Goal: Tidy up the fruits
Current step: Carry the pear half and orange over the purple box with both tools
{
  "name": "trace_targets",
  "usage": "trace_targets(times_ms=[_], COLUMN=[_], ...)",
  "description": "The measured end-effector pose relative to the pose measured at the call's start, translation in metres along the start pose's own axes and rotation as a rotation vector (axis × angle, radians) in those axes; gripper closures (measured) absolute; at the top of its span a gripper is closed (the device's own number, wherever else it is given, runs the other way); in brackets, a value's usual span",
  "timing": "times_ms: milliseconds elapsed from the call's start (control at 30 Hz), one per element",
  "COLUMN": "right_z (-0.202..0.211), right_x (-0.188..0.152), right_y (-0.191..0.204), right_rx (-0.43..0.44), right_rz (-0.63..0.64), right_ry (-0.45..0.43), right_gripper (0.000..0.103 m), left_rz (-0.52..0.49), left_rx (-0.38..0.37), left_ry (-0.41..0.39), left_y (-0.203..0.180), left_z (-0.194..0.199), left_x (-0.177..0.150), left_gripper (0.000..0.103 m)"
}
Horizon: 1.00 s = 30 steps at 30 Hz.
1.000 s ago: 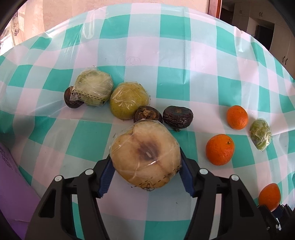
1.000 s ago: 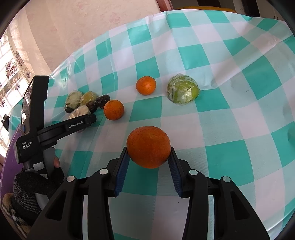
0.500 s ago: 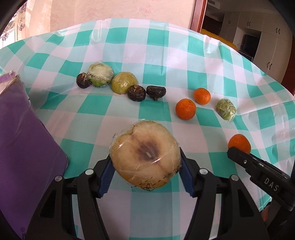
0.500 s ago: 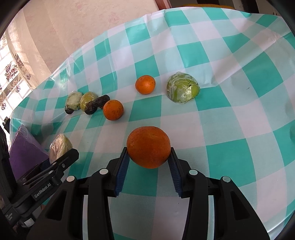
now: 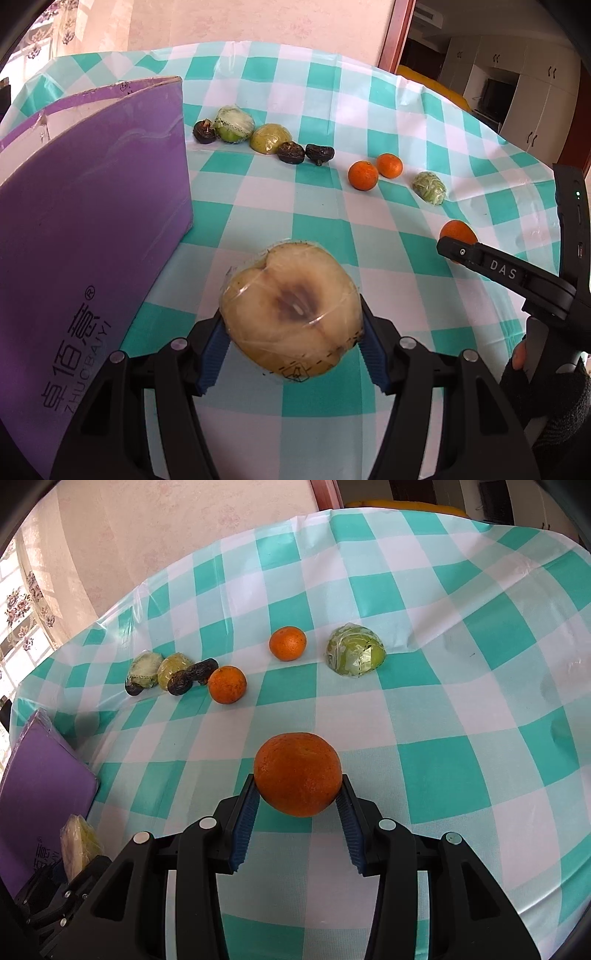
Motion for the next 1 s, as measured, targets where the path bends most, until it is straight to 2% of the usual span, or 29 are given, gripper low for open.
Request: trace_targets(times_ms=[467, 600, 700, 833, 1000], right_z=[0.051, 0.062, 0.071, 0.095, 0.135], right_x=[-0.065, -0.075, -0.078, -0.07, -0.056], right_y=[0.024, 0.029, 0.032, 0.041, 0.07], right_rx=[0.06, 0.074, 0.088, 0.123, 0.203], right_rz=[0.063, 0.074, 0.06, 0.038, 0.08], right_ry=[0.035, 0.04, 0.028, -0.04, -0.145], right_gripper=[0.06, 0.06, 0.06, 0.06, 0.06], left_rz=[-0.039, -0.098, -0.163, -0.245, -0.257], left_rx=[-0.028, -0.014, 0.001, 0.04, 0.077], left_ry=[-0.016, -0.049, -0.11, -0.246, -0.369], left_y=[0.001, -0.009, -0.022, -0.037, -0.034], left_z=[0.038, 0.053, 0.075, 0.115, 0.17], left_x=[-0.029, -0.036, -0.034, -0.023, -0.009], left_gripper=[0.04, 0.04, 0.04, 0.04, 0.04])
Point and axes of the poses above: each gripper's, at about its wrist camera, not at the fingertips, and z roughly against the way its jaws point, y to its left, x to its top, the point moved 4 cm from there along -z, roughly the way its jaws point, and after that the axes turned 10 degrees about -x, right-handed, at the moved point
